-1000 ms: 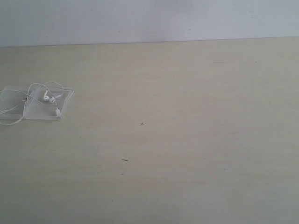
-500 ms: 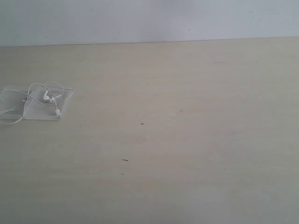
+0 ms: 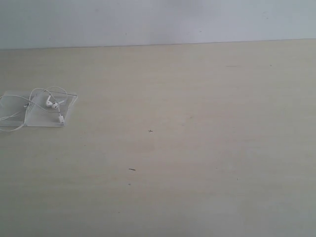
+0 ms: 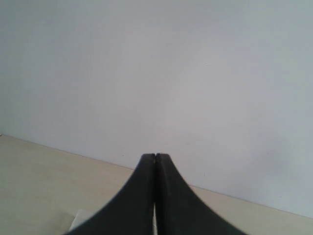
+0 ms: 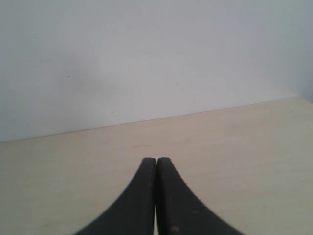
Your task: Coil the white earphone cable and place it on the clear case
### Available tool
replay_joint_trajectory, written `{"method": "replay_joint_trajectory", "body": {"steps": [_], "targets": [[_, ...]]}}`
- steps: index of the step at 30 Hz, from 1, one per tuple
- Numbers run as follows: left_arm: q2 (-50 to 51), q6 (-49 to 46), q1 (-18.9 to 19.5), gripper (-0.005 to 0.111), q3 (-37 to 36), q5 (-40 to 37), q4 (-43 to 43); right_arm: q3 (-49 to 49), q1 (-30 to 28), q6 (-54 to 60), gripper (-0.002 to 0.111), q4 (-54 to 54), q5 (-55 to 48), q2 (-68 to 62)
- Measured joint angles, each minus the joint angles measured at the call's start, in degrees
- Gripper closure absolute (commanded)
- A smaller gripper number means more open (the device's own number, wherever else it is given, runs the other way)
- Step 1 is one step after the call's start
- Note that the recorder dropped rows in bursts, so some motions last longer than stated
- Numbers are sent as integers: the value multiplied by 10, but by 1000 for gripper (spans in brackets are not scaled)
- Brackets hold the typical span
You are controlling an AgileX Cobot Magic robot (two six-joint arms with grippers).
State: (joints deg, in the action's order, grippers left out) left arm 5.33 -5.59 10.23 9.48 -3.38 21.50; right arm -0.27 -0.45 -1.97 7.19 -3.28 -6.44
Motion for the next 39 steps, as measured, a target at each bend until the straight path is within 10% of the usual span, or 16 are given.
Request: {"method": "replay_joint_trajectory", "body": {"steps": [39], "targets": [[-50,0,0,107,0,-24,0,0,0,0,108,0,0,0]]}}
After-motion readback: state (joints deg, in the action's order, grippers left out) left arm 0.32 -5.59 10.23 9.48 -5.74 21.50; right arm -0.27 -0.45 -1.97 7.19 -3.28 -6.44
